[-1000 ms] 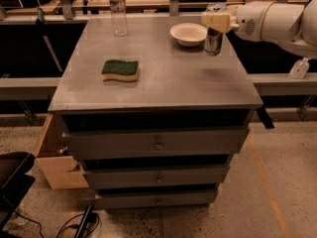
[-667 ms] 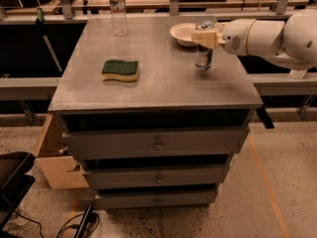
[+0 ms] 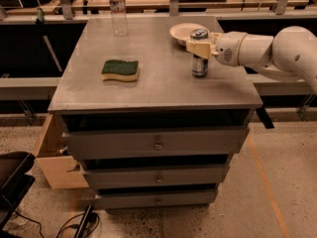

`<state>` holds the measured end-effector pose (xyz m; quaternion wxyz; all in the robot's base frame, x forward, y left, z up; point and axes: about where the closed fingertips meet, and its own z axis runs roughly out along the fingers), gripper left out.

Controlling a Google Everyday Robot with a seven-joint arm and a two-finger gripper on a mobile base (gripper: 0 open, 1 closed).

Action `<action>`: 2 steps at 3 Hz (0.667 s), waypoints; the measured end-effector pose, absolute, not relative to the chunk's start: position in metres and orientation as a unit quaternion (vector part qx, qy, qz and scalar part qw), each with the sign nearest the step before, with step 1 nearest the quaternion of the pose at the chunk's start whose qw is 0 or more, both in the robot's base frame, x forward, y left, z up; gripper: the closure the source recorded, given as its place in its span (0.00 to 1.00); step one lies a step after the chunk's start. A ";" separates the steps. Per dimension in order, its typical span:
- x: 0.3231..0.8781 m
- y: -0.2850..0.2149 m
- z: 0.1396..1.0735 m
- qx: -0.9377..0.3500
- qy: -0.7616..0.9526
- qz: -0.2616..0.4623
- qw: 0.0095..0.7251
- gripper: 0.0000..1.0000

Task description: Pick redbull can from paper bowl and place on counter

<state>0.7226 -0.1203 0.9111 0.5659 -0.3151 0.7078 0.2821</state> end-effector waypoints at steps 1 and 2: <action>0.723 -0.120 0.916 -0.315 0.708 0.282 0.566 0.82; 0.723 -0.120 0.916 -0.315 0.708 0.282 0.566 0.60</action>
Offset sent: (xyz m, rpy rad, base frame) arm 0.0000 0.0000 0.0040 0.0000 0.0000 0.0000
